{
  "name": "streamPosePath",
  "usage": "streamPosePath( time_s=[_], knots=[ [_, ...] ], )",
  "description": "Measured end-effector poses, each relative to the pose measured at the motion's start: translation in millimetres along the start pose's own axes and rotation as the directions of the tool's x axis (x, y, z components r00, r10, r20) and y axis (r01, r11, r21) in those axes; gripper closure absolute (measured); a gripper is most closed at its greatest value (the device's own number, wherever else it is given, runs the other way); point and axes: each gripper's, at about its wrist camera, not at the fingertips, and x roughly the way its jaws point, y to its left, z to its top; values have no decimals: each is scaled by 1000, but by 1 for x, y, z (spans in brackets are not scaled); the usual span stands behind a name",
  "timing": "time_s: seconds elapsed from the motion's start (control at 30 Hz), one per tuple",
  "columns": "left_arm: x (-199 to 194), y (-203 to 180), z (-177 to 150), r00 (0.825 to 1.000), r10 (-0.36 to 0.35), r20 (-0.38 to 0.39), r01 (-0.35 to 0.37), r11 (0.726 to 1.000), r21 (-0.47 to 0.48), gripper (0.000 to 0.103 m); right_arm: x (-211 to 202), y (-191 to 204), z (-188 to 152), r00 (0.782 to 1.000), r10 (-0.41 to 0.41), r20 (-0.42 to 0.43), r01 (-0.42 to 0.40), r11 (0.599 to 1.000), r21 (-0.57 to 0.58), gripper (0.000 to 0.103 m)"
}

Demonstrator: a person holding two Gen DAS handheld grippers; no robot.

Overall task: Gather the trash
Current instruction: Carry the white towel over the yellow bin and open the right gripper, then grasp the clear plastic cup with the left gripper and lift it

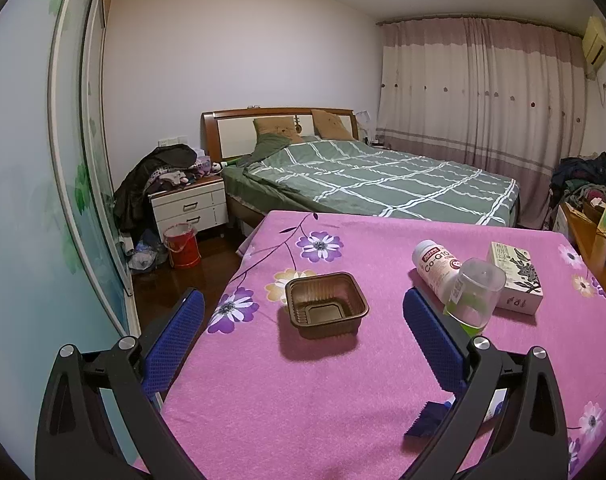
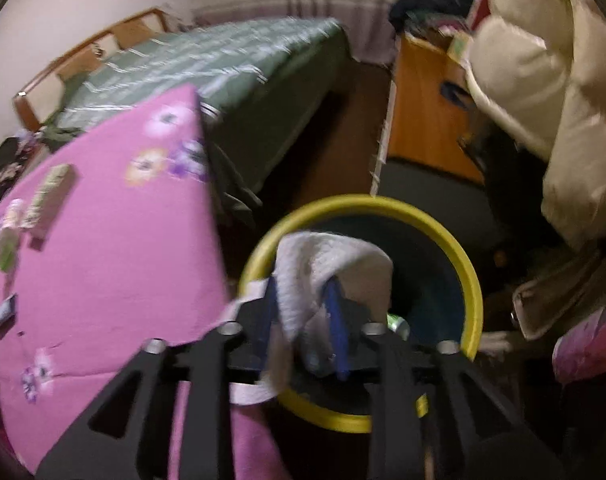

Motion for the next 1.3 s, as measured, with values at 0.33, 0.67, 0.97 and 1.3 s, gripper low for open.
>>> streamPosePath(
  time_s=[0.33, 0.67, 0.97, 1.3],
  knots=[
    [2, -3, 0, 1000, -13, -6, 13, 1000, 11, 5, -2, -7, 1, 996, -42, 75, 39, 998, 45, 60],
    [-11, -26, 14, 992, -110, -57, 109, 994, -16, 5, -2, 116, 30, 965, 203, 167, -174, 970, -170, 52],
    [13, -98, 24, 968, -172, -182, 182, 983, 37, 5, 26, 189, 46, 946, 300, 123, -271, 940, -208, 51],
    [64, -143, 21, 941, -105, -321, 119, 993, 24, 5, 42, 184, 43, 941, 324, 93, -305, 935, -179, 48]
  ],
)
